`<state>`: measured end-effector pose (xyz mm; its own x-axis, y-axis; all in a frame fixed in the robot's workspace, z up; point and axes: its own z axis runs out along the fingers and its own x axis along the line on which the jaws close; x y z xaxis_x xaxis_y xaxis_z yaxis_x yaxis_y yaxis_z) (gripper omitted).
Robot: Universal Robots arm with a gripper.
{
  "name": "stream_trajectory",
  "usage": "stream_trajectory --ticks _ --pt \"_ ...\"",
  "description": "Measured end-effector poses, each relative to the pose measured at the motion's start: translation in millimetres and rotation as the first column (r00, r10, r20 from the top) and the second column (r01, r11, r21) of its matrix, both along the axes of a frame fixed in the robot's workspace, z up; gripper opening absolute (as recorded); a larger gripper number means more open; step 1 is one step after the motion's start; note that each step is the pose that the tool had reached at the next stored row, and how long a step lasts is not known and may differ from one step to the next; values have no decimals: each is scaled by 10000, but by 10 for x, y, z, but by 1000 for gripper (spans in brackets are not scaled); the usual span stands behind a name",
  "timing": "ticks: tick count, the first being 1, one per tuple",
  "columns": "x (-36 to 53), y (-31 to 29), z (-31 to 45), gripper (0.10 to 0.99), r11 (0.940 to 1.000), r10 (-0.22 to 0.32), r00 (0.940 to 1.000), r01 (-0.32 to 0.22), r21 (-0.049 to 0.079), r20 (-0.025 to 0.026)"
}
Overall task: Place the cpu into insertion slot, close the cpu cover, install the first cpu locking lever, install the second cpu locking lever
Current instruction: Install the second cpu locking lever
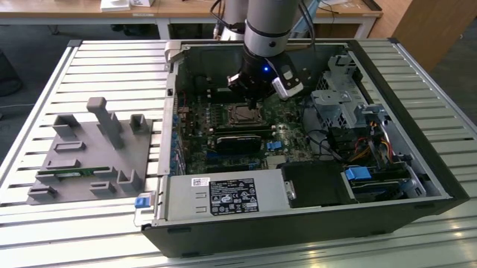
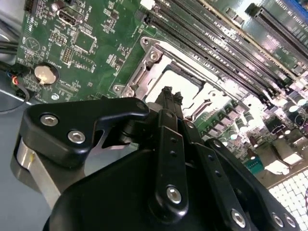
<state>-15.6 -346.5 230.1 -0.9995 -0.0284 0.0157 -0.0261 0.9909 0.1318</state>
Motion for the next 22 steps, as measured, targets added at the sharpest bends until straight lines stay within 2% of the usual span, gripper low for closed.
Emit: stream_trajectory --ticks 3,6,9,15,20,22 --pt "0 -38 -9 106 10000 0 10000 0 86 1" --pt "0 -124 -15 106 9999 1 10000 -1 113 0" --pt "0 -179 -18 106 9999 2 10000 -2 115 1" --pt "12 -233 -32 106 9999 0 10000 0 114 -26" --pt "12 -344 -38 106 9999 0 10000 0 114 -25" --pt "-5 -369 -44 106 9999 -1 10000 2 122 -25"
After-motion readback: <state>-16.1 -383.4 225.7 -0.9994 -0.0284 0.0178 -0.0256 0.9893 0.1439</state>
